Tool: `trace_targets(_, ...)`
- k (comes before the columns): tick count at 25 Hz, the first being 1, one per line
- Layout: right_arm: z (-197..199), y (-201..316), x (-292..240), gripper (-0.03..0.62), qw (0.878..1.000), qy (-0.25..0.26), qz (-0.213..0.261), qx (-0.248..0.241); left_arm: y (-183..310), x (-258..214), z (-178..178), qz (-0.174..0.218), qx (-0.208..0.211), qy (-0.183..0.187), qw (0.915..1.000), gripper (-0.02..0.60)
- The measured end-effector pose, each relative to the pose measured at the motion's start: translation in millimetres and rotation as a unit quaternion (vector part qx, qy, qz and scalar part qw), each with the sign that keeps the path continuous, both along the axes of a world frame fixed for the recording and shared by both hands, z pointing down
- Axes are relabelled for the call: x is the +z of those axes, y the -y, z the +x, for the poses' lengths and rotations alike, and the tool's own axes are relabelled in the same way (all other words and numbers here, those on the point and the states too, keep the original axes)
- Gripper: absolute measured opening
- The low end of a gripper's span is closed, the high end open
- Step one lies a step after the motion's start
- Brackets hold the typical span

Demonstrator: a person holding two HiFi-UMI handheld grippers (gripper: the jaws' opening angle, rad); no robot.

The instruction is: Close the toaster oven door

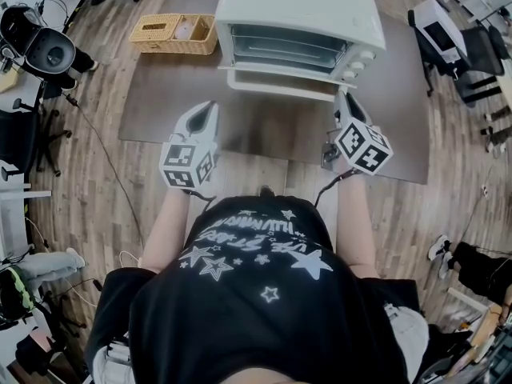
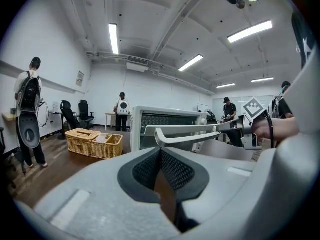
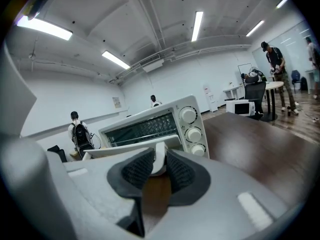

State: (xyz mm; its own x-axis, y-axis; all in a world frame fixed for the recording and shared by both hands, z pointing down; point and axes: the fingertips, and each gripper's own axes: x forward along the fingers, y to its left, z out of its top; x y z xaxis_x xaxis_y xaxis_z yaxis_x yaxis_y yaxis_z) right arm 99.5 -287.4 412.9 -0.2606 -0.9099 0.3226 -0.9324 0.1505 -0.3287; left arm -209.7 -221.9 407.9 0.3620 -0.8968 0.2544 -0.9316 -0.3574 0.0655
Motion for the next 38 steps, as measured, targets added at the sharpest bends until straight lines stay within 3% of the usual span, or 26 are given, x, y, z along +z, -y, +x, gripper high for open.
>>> trace_targets(38, 0, 58, -35, 0.087, 0.999, 0.016, 0.046, -0.006, 30, -4, -4, 0.009, -0.015, 0.010, 0.9998, 0.011)
